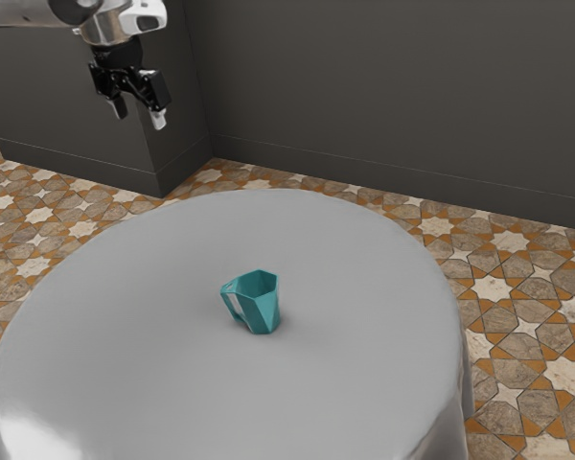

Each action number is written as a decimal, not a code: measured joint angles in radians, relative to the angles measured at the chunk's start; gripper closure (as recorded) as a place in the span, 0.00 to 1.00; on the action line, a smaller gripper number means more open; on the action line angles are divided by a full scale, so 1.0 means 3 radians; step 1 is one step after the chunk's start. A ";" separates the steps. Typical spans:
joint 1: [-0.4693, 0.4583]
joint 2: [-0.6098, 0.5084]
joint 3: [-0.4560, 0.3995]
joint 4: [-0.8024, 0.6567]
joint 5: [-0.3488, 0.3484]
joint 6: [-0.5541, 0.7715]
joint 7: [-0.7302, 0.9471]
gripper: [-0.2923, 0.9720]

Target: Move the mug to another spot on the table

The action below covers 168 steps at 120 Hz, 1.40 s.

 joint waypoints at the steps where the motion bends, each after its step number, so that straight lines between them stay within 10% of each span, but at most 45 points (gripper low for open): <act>1: -0.0001 0.0000 0.0000 -0.0002 0.0000 0.0001 0.0002 0.23; 20: 0.0009 -0.0030 0.0005 -0.0122 -0.0011 0.0025 0.0093 0.23; 62: -0.0343 -0.1352 0.0041 -0.2524 0.0007 0.1308 0.1399 0.23; 81: -0.0815 -0.1645 0.0773 -0.3053 -0.0423 0.1694 0.2068 0.23; 110: -0.1368 -0.1518 0.1333 -0.3264 -0.1129 0.2078 0.3141 0.23; 168: -0.1424 -0.0696 0.1362 -0.3046 -0.2047 0.2346 0.4659 0.23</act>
